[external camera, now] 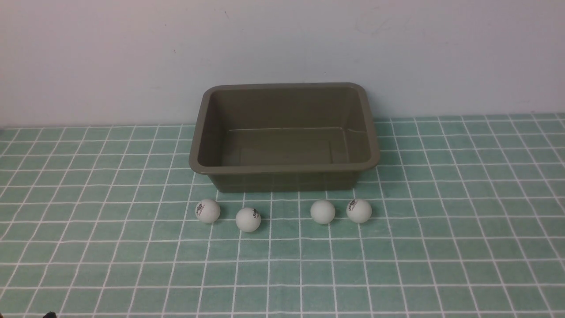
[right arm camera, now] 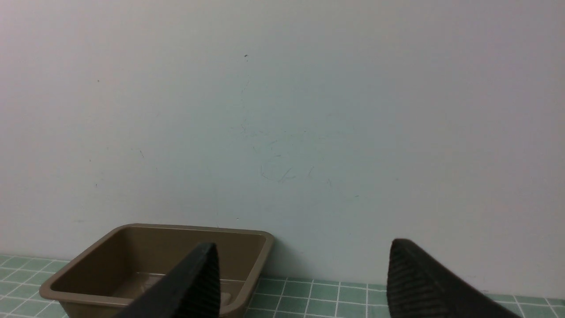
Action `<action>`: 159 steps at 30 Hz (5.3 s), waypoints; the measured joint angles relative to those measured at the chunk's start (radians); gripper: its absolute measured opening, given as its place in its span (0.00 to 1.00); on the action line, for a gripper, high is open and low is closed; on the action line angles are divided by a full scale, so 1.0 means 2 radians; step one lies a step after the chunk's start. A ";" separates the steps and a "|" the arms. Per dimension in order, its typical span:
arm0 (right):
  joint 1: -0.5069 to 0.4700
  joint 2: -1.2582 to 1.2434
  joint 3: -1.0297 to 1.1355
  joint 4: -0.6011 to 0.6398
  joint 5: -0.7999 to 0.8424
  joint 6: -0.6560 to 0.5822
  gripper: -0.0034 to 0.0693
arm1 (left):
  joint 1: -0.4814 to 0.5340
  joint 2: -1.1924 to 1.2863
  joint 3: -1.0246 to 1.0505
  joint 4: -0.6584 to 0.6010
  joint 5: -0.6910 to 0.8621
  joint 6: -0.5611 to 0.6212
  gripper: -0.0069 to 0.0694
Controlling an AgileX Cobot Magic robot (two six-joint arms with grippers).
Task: Put the table tennis balls in the box on the green coffee tablecloth.
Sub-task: 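Reach for and grasp a ping pong ball on the table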
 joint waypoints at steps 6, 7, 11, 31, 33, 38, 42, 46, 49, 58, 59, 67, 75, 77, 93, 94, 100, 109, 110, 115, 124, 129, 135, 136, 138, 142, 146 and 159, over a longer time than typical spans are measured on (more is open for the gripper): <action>0.000 0.000 0.000 0.000 0.005 0.000 0.68 | 0.000 0.000 0.001 -0.118 -0.048 -0.003 0.68; 0.000 0.000 0.000 0.000 0.009 0.000 0.68 | 0.000 0.000 0.001 -0.148 -0.056 -0.004 0.68; 0.000 0.000 0.000 0.000 0.022 0.000 0.68 | 0.000 0.000 0.001 -0.237 -0.079 -0.004 0.68; 0.000 0.000 0.000 0.001 0.036 0.000 0.68 | 0.000 0.000 0.001 -0.320 -0.088 -0.004 0.68; 0.000 0.000 0.000 0.002 0.038 0.000 0.68 | 0.000 0.000 0.001 -0.333 -0.088 -0.002 0.68; 0.000 0.000 0.000 0.013 0.039 0.000 0.68 | 0.000 0.000 -0.006 -0.342 -0.084 0.047 0.68; 0.000 0.000 0.000 0.014 0.039 0.000 0.68 | 0.000 0.000 -0.045 -0.347 -0.069 0.106 0.68; 0.000 0.000 0.000 0.015 0.040 0.000 0.68 | 0.000 0.000 -0.100 -0.355 -0.038 0.159 0.68; 0.000 0.000 0.000 0.015 0.041 0.000 0.68 | 0.000 0.000 -0.137 -0.355 -0.001 0.177 0.68; 0.000 0.000 0.000 0.020 0.050 0.000 0.68 | 0.000 0.090 -0.203 -0.277 0.088 0.181 0.68; 0.000 0.000 0.000 0.020 0.051 0.000 0.68 | 0.000 0.101 -0.210 -0.265 0.095 0.181 0.68; 0.000 0.000 0.000 0.044 0.058 -0.021 0.68 | 0.000 0.155 -0.275 -0.196 0.138 0.207 0.68; 0.000 0.027 0.000 0.127 0.067 -0.110 0.68 | 0.000 0.156 -0.280 -0.195 0.158 0.244 0.74; 0.000 0.036 0.000 0.143 0.068 -0.126 0.68 | 0.000 0.156 -0.280 -0.195 0.168 0.245 0.77; 0.000 0.211 -0.003 0.268 0.112 -0.275 0.68 | 0.000 0.176 -0.280 -0.216 0.226 0.242 0.79; 0.000 0.233 -0.008 0.273 0.117 -0.287 0.68 | 0.000 0.179 -0.280 -0.216 0.228 0.242 0.79; 0.000 0.356 -0.075 0.278 0.135 -0.329 0.68 | 0.000 0.205 -0.280 -0.216 0.228 0.243 0.79; 0.000 0.498 -0.135 0.281 0.135 -0.391 0.68 | 0.000 0.209 -0.280 -0.222 0.212 0.245 0.79; 0.000 0.514 -0.138 0.285 0.133 -0.402 0.68 | 0.000 0.209 -0.280 -0.223 0.212 0.245 0.79; 0.000 0.569 -0.142 0.296 0.121 -0.433 0.68 | 0.000 0.209 -0.280 -0.224 0.207 0.245 0.79; 0.000 0.649 -0.142 0.357 0.088 -0.492 0.68 | 0.000 0.209 -0.280 -0.237 0.200 0.245 0.79; 0.000 0.679 -0.142 0.376 0.067 -0.506 0.68 | 0.000 0.209 -0.280 -0.237 0.200 0.246 0.79; 0.016 0.716 -0.142 0.382 0.057 -0.509 0.70 | 0.000 0.209 -0.280 -0.237 0.200 0.246 0.79; 0.027 0.725 -0.142 0.382 0.049 -0.510 0.70 | 0.000 0.209 -0.280 -0.237 0.200 0.246 0.79; 0.053 0.738 -0.142 0.382 0.030 -0.510 0.71 | 0.000 0.209 -0.280 -0.237 0.200 0.246 0.79; 0.101 0.765 -0.142 0.384 -0.031 -0.510 0.71 | 0.000 0.209 -0.280 -0.237 0.200 0.246 0.79; 0.125 0.799 -0.147 0.389 -0.075 -0.510 0.71 | 0.000 0.209 -0.280 -0.237 0.202 0.247 0.79; 0.129 0.930 -0.251 0.388 -0.075 -0.488 0.71 | 0.000 0.209 -0.280 -0.237 0.204 0.247 0.79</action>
